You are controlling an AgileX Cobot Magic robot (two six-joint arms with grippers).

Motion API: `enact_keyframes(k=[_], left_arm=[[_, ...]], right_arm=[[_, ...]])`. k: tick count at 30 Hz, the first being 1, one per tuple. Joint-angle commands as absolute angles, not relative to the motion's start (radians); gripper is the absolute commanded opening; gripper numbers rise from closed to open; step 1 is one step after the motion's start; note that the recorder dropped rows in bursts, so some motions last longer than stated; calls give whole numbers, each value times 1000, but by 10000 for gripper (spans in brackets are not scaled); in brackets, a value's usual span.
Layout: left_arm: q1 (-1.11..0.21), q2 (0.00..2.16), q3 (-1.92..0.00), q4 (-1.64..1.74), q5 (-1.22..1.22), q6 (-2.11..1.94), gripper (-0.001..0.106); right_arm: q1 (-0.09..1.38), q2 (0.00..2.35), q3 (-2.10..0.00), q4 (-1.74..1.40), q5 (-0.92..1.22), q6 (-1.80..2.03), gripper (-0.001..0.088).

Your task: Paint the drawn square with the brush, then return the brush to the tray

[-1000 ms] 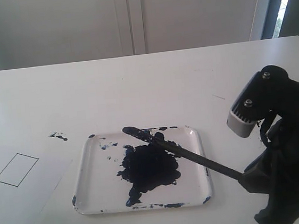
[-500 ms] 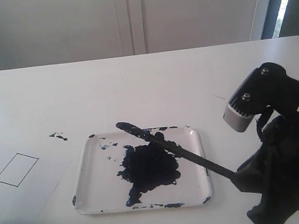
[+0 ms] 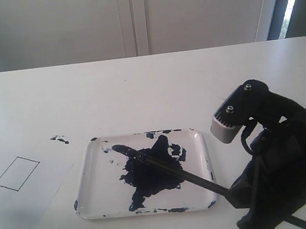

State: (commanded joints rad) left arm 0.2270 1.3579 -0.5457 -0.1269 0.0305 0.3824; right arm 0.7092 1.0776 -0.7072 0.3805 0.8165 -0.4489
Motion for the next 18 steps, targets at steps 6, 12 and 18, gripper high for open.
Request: enact_keyframes(k=[6, 12, 18], left_arm=[[256, 1435, -571, -127, 55, 369, 587], [256, 1514, -571, -137, 59, 369, 573], [256, 1526, -572, -143, 16, 369, 218]], right_arm=[[709, 1078, -707, 389, 798, -450, 0], [709, 1078, -707, 400, 798, -451, 0], [709, 1078, -707, 400, 801, -453, 0]])
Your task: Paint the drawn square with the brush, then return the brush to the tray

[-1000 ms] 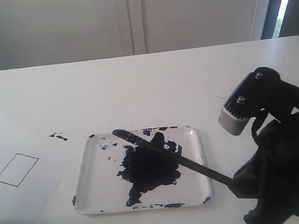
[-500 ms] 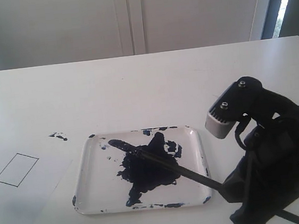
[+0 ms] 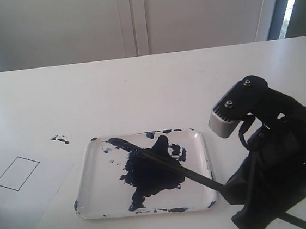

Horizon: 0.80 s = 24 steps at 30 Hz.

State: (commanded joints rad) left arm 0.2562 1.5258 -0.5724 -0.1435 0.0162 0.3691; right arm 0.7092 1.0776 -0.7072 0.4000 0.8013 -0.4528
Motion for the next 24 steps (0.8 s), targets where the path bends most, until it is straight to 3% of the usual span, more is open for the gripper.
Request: enact_keyframes(k=[4, 24], left_arm=[[256, 1526, -572, -143, 19, 369, 45], [256, 1561, -572, -190, 128, 355, 42]], right_arm=[[709, 1078, -707, 400, 799, -453, 0], [709, 1078, -707, 416, 796, -474, 0]])
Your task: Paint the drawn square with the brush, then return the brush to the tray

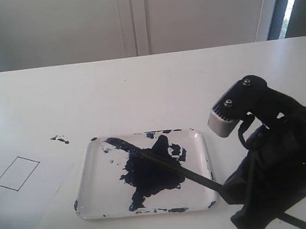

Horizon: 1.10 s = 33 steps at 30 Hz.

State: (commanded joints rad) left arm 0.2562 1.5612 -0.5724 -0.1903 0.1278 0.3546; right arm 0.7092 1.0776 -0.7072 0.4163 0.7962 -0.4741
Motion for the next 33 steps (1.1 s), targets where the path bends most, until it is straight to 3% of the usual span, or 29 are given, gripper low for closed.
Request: enact_keyframes(k=[17, 33], left_arm=[[254, 1565, -572, -341, 272, 406, 42], [254, 1521, -572, -746, 407, 924, 33]], right_arm=[[709, 1078, -707, 421, 787, -474, 0], [709, 1078, -707, 421, 787, -474, 0]])
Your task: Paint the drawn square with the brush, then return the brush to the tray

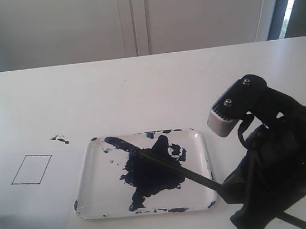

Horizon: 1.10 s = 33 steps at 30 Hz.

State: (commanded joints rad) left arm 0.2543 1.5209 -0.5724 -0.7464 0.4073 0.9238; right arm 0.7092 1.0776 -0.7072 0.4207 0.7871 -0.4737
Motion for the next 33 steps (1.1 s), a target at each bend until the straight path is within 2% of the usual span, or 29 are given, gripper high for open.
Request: enact_keyframes(k=[8, 10, 15, 17, 27, 33], left_arm=[[254, 1475, -572, -710, 276, 924, 61], [254, 1475, -572, -679, 255, 952, 156], [254, 1477, -572, -664, 231, 977, 490], [254, 1477, -572, -664, 231, 975, 554], [254, 1477, -571, -567, 308, 987, 564], [256, 1477, -566, -452, 326, 851, 564]], right_arm=[[709, 1078, -707, 421, 787, -474, 0], [709, 1078, -707, 421, 787, -474, 0], [709, 1078, -707, 423, 787, -475, 0], [709, 1078, -707, 424, 787, -475, 0], [709, 1078, -707, 433, 784, -493, 0], [709, 1078, -707, 435, 784, -494, 0]])
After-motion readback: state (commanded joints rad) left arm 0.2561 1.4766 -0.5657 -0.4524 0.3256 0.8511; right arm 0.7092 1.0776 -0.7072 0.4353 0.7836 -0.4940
